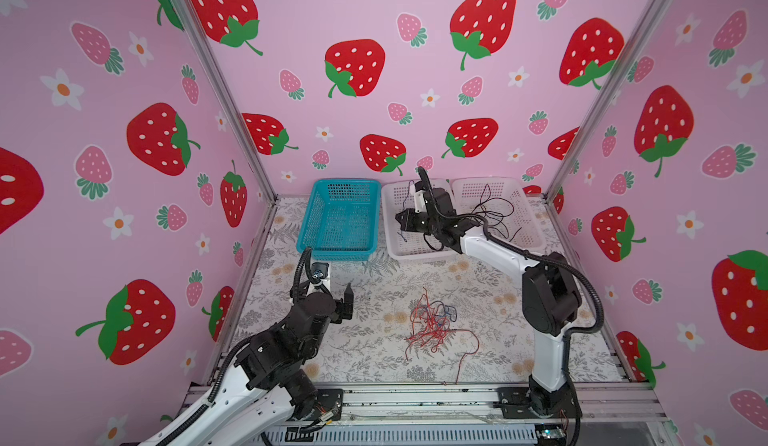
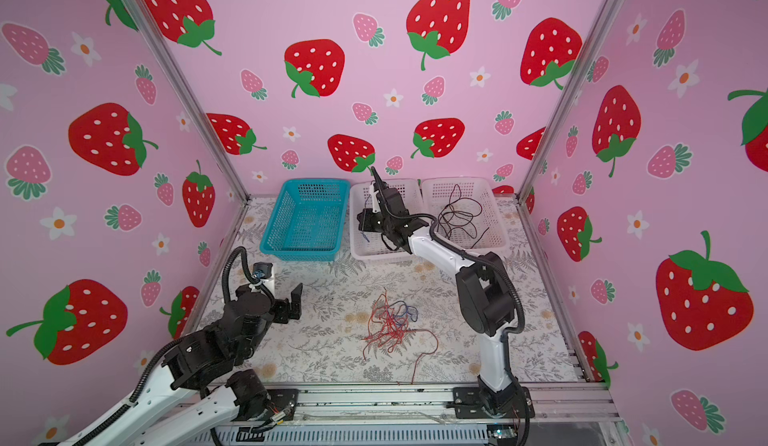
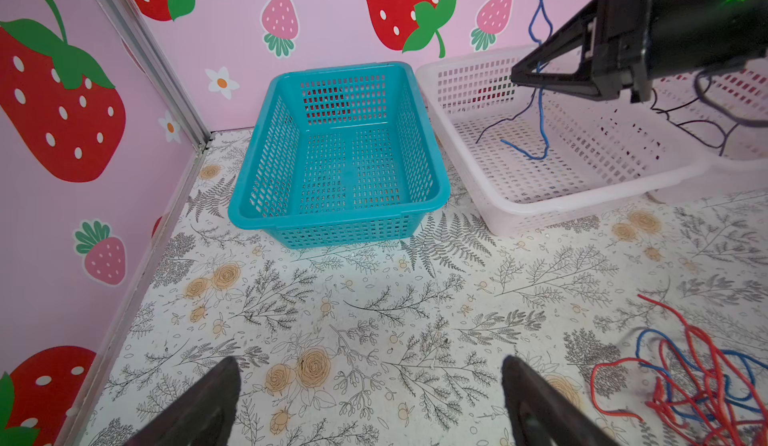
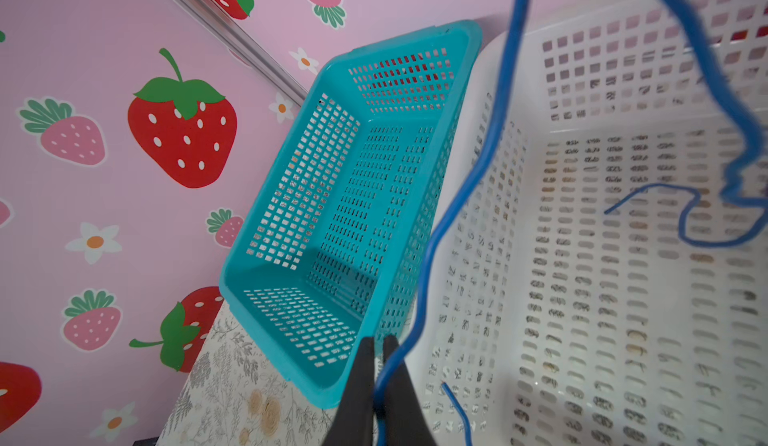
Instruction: Untangle the cables
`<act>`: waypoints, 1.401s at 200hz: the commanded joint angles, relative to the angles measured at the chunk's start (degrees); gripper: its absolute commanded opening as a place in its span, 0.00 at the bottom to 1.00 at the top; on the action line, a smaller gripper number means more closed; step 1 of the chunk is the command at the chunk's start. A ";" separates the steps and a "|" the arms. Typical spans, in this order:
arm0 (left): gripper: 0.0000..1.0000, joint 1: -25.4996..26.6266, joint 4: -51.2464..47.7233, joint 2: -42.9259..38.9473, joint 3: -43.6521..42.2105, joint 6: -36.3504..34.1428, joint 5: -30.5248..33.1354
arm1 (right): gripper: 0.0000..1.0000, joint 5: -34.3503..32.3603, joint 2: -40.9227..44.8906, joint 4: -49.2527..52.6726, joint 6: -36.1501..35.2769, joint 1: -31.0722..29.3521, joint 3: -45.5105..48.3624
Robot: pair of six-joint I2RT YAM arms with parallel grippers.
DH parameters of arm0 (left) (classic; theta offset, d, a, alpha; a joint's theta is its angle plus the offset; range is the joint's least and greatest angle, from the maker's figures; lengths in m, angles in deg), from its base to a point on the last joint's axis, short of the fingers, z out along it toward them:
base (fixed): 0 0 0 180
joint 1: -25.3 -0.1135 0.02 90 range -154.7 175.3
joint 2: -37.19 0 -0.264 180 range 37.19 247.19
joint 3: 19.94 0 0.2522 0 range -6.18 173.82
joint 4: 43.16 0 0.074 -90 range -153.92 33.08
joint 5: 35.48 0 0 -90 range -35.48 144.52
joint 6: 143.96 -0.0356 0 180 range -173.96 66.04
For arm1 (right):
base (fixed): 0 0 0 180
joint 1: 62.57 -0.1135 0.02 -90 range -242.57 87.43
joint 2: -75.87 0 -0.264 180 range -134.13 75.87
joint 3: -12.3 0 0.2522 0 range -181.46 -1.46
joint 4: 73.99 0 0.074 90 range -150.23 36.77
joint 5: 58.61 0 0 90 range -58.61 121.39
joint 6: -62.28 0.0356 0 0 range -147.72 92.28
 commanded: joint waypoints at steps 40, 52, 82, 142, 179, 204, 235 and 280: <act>0.99 -0.21 0.59 -0.13 -0.34 -0.28 0.61 | 0.00 0.44 -10.67 15.16 -6.91 2.76 -11.88; 0.99 -0.20 0.59 -0.04 -0.36 -0.31 0.52 | 0.00 0.84 -12.58 16.15 -7.36 3.29 -13.66; 0.99 -0.20 0.55 0.18 -0.33 -0.34 0.43 | 0.00 1.47 -18.40 20.28 -9.02 4.38 -19.74; 0.99 -0.23 0.50 0.66 -0.37 -0.49 -0.05 | 0.05 -1.08 -23.40 29.44 -12.81 4.37 -30.85; 0.99 -0.19 0.50 0.93 -0.35 -0.68 -0.17 | 0.26 -1.37 -19.70 31.70 -14.48 3.90 -31.43; 0.99 -0.22 0.42 0.76 -0.37 -0.69 -0.10 | 0.37 -2.15 -15.54 32.99 -15.64 3.12 -30.66; 0.99 -0.22 0.41 0.67 -0.42 -0.67 0.12 | 0.47 -2.79 -9.57 33.53 -16.83 2.40 -26.88; 0.99 -0.30 0.40 0.93 -0.32 -0.74 0.02 | 0.62 -9.50 -3.64 37.55 -20.68 0.82 -24.49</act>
